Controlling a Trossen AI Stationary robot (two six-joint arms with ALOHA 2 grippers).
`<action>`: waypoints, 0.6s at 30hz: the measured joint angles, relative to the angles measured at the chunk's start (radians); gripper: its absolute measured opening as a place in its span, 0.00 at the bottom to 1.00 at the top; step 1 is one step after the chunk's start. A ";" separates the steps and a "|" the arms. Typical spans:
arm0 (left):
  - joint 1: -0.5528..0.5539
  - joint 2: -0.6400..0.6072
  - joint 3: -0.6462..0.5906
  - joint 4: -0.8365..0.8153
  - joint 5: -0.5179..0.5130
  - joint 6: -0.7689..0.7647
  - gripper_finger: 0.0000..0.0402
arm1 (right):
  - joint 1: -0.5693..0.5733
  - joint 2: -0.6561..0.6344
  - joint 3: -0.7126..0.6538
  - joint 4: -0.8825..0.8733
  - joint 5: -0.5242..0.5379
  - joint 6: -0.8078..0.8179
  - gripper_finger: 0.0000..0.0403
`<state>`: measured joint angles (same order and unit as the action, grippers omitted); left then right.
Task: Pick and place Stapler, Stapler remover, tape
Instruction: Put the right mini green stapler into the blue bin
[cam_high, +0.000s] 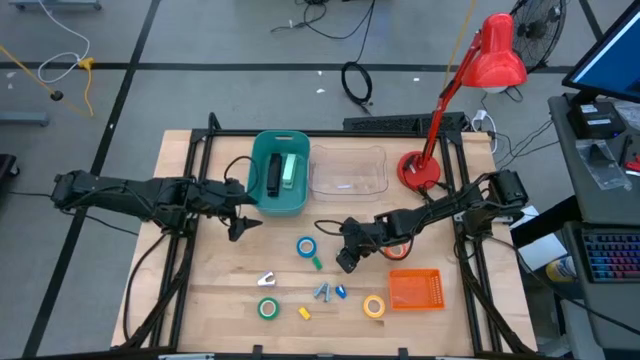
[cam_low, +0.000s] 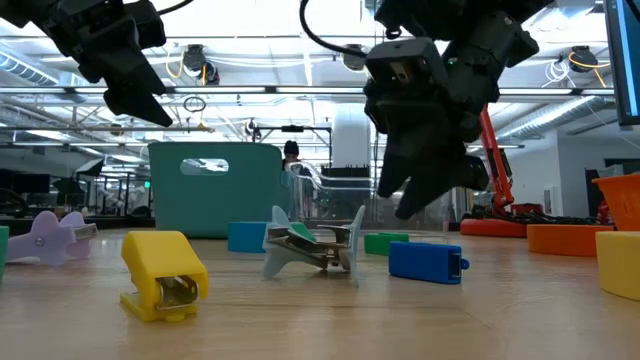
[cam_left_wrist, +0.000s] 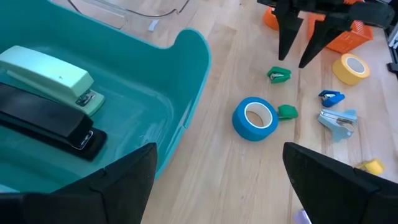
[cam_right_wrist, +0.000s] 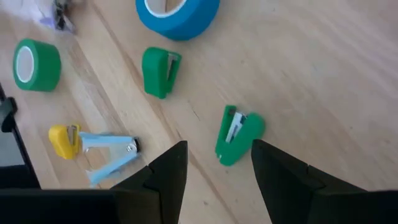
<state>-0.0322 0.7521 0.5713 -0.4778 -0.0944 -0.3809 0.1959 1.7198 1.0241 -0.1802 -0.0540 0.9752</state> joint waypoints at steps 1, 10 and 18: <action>0.000 0.000 0.000 -0.002 0.000 0.000 0.87 | 0.000 -0.002 0.000 -0.001 0.000 0.005 0.42; 0.000 0.000 0.000 -0.005 0.000 0.008 0.88 | 0.000 -0.005 0.000 0.000 0.000 0.082 0.42; 0.000 0.000 0.000 -0.005 0.000 0.008 0.88 | -0.012 -0.005 0.000 0.013 -0.003 0.098 0.42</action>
<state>-0.0322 0.7521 0.5713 -0.4831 -0.0948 -0.3725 0.1834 1.7145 1.0237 -0.1675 -0.0566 1.0737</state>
